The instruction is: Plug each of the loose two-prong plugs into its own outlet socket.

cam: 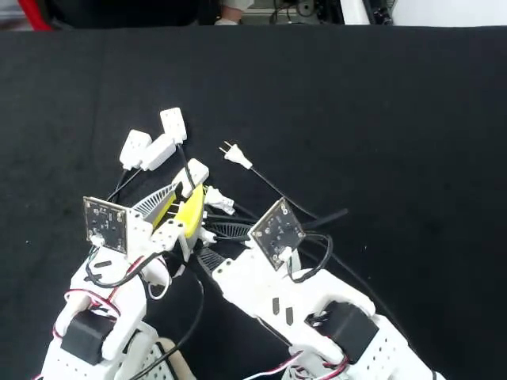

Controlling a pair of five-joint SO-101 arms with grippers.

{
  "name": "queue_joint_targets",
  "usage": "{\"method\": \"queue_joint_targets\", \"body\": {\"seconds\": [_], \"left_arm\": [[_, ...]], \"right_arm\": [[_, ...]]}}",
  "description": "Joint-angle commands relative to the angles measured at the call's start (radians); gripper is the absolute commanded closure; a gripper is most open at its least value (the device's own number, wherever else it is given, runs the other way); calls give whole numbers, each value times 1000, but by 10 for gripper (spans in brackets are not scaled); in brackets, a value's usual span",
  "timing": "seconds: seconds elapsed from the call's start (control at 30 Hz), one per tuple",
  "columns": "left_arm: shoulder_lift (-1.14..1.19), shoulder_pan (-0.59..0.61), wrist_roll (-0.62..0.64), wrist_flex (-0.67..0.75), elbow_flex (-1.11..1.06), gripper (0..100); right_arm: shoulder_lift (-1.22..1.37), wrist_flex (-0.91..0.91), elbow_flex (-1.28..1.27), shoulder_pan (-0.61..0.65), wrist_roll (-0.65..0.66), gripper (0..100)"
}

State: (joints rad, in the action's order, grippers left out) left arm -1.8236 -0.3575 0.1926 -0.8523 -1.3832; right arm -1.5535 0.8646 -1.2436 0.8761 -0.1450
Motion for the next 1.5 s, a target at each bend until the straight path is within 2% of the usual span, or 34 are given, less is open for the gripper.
{"method": "queue_joint_targets", "body": {"seconds": [0.0, 0.1, 0.63, 0.8, 0.93, 1.03, 1.2, 1.37, 1.47], "left_arm": [[-2, -56, -15, -61, -10, 870], [-2, -120, -17, -68, -24, 870], [0, -107, -20, -74, -16, 866], [-2, 96, -83, -75, 47, 866], [-2, 340, -133, -87, 113, 869], [-2, 489, -153, -180, 147, 867], [-2, 661, -242, -302, 102, 870], [-2, 885, -296, -316, 64, 870], [-2, 972, -295, -316, 7, 870]], "right_arm": [[-7, -14, 22, 6, 8, 987], [-7, -9, 24, 6, 8, 987], [-7, -6, 24, 5, 8, 987], [7, 26, 41, 5, 2, 987], [71, 64, 102, -60, -38, 987], [189, 58, 133, -77, -61, 987], [463, 41, 225, -83, -123, 987], [714, 37, 325, -83, -183, 987], [828, 37, 363, -84, -209, 987]]}}
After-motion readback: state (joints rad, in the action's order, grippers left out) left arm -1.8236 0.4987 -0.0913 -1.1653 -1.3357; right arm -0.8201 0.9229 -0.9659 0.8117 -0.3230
